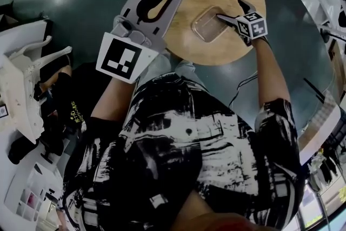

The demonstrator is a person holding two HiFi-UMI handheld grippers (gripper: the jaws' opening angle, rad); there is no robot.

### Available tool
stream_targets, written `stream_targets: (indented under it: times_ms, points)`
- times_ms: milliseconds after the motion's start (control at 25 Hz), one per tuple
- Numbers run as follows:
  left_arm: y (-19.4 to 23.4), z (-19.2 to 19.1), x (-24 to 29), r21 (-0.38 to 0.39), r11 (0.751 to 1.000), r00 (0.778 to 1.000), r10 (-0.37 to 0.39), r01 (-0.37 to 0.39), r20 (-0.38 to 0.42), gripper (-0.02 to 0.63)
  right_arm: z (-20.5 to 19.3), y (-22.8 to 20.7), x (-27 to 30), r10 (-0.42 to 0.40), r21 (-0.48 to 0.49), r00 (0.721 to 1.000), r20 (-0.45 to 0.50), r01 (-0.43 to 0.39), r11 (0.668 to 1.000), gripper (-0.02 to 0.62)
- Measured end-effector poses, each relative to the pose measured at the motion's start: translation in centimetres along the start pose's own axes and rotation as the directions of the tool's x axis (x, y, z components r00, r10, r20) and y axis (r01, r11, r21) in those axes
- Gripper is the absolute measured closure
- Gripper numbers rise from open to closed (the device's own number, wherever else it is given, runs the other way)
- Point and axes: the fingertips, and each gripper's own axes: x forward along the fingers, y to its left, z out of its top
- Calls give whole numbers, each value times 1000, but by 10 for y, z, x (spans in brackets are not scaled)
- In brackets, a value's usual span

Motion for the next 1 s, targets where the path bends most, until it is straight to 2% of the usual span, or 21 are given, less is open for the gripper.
stream_targets:
  times_ms: [240, 480, 600, 1000]
  points:
    - [3, -5, 1, -6, 1000, 1000, 10, -10, -5, 606, -11, -3, 7, 31, -16, 998, -61, -32, 999, 176]
    - [7, -5, 3, -13, 1000, 1000, 14, -14, -7, 606, -18, -12, 10, 24, -62, 991, -131, -32, 998, 321]
    - [8, -7, 4, -17, 1000, 1000, 18, -18, -9, 606, -24, -14, 13, 34, -84, 985, -169, -49, 995, 357]
    - [14, -9, 6, -28, 999, 999, 31, -31, -10, 606, -37, -11, 26, 76, -122, 962, -262, -111, 986, 414]
